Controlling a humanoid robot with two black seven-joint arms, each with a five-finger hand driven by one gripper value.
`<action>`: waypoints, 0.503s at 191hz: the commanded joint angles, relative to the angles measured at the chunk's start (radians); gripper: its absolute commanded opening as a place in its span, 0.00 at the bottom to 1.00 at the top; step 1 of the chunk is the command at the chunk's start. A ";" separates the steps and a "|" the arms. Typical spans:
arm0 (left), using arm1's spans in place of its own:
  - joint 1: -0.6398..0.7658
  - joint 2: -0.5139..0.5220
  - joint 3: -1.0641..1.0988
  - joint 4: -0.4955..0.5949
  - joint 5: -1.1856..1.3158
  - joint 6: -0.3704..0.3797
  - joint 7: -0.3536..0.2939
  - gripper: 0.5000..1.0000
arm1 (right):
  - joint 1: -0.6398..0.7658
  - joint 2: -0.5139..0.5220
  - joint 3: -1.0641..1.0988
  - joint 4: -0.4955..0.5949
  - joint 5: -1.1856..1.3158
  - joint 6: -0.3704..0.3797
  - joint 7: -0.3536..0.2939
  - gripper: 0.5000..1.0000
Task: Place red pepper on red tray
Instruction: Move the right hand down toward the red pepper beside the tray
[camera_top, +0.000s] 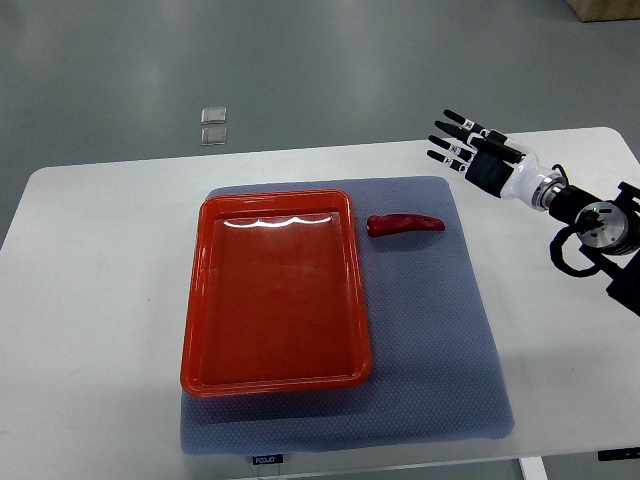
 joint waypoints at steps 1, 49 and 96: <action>0.000 0.000 -0.001 0.001 0.000 0.000 0.000 1.00 | 0.000 0.002 -0.003 0.001 0.000 0.001 -0.002 0.83; 0.000 0.000 -0.001 -0.001 0.000 -0.001 0.000 1.00 | 0.005 -0.002 -0.017 0.008 -0.018 0.040 -0.002 0.83; -0.002 0.000 0.005 0.002 0.000 0.005 0.000 1.00 | 0.051 -0.020 -0.015 0.008 -0.385 0.050 0.007 0.83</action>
